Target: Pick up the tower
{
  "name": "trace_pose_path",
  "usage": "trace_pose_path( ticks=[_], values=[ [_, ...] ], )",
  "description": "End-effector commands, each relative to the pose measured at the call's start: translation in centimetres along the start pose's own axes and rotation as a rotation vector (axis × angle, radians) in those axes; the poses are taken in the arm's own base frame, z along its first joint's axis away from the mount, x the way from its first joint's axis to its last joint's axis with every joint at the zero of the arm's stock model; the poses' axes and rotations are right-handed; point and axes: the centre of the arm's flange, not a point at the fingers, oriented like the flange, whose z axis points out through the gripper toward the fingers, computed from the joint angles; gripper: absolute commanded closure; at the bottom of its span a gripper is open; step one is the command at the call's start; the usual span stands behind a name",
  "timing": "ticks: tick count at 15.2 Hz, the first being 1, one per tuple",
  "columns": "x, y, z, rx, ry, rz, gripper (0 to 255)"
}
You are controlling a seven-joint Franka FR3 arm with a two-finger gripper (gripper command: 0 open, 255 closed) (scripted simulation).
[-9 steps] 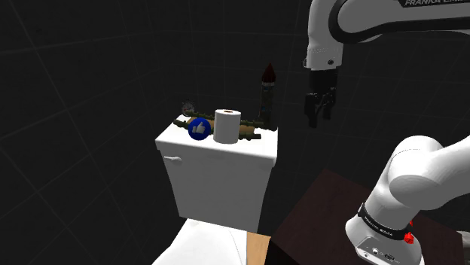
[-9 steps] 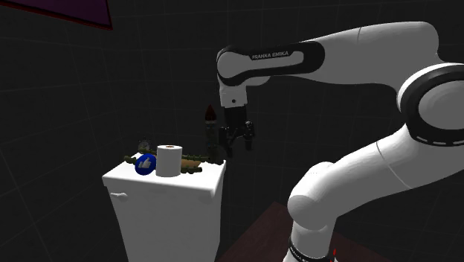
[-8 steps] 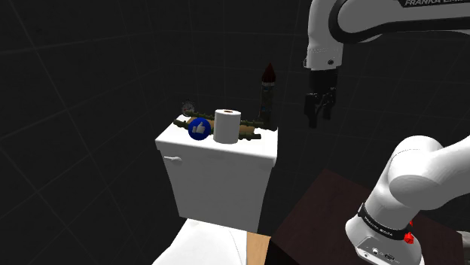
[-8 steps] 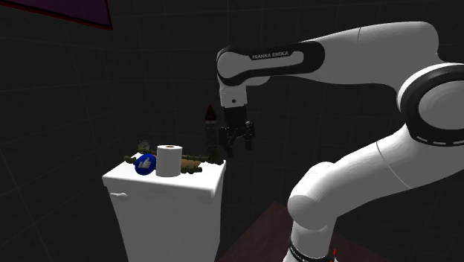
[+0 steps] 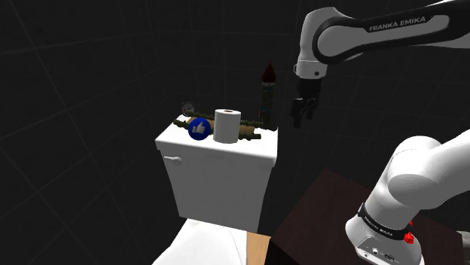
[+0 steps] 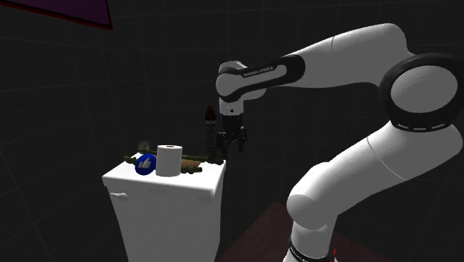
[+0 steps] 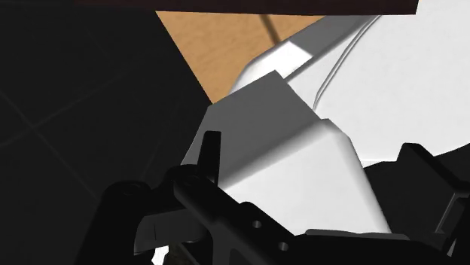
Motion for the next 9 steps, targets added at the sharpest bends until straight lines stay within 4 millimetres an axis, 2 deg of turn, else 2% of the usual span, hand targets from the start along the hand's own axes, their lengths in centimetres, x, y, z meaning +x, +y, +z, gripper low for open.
trace_pose_path(
  ticks=[1,9],
  values=[
    [1.8,1.1,1.0,-0.005,0.042,-0.015,0],
    [8.8,5.2,3.7,-0.021,0.196,-0.068,0]
  ],
)
